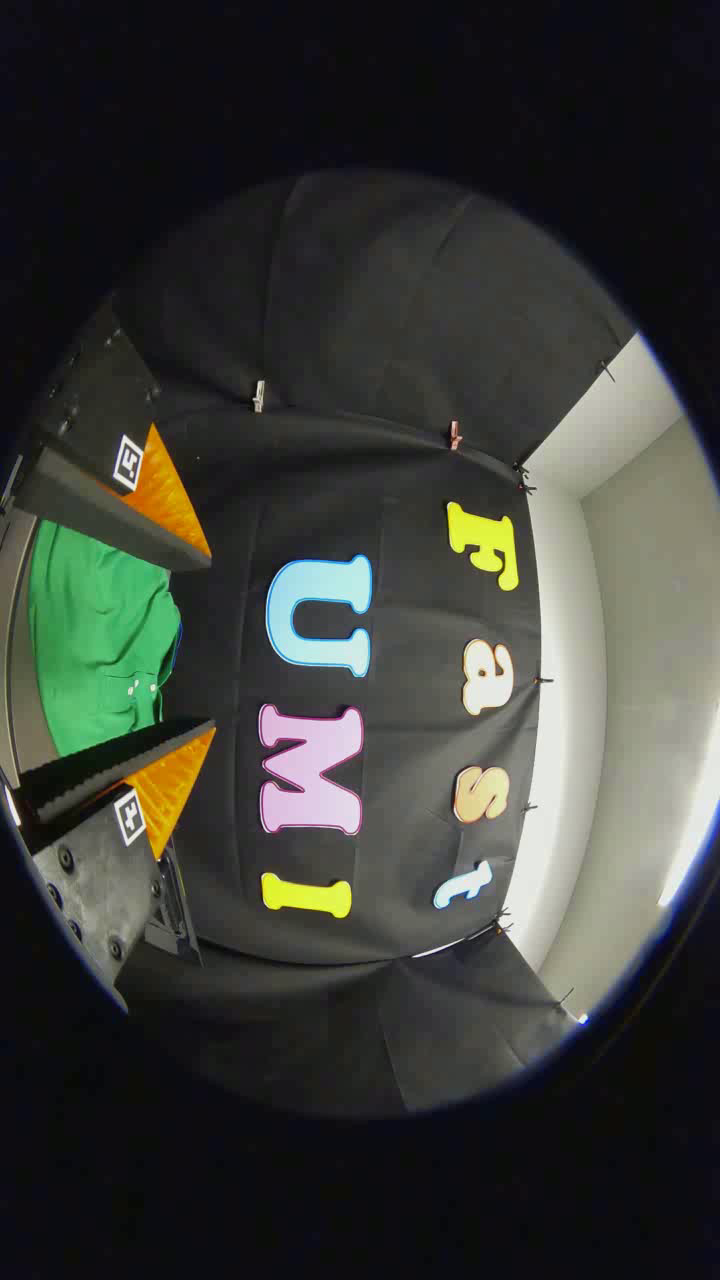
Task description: Put the clothes into the washing machine and then close the washing machine lid.
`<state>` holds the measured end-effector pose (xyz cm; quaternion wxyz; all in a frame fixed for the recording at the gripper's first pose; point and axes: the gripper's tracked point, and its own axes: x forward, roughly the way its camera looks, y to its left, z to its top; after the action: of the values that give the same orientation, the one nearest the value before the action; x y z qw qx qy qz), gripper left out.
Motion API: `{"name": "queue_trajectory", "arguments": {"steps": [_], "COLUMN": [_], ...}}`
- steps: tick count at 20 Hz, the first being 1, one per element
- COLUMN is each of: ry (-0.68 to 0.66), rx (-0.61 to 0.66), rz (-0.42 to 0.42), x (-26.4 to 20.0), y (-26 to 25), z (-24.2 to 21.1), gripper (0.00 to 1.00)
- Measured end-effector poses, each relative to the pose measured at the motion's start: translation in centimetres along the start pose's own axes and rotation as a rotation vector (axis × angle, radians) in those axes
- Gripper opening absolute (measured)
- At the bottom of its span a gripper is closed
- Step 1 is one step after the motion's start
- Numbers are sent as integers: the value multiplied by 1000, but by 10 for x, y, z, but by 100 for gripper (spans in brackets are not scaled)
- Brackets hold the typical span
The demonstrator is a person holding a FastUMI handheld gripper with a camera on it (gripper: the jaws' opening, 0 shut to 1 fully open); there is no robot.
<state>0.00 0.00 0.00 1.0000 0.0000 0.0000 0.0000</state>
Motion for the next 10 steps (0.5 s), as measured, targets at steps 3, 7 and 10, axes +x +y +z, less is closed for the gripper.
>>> {"name": "queue_trajectory", "arguments": {"steps": [3, 7, 10], "ry": [5, 0, -2], "rx": [-3, -13, -16], "rz": [-5, -9, -19], "x": [0, -1, -4], "y": [-2, -3, -8], "z": [-3, -1, -3], "gripper": [92, 92, 92]}}
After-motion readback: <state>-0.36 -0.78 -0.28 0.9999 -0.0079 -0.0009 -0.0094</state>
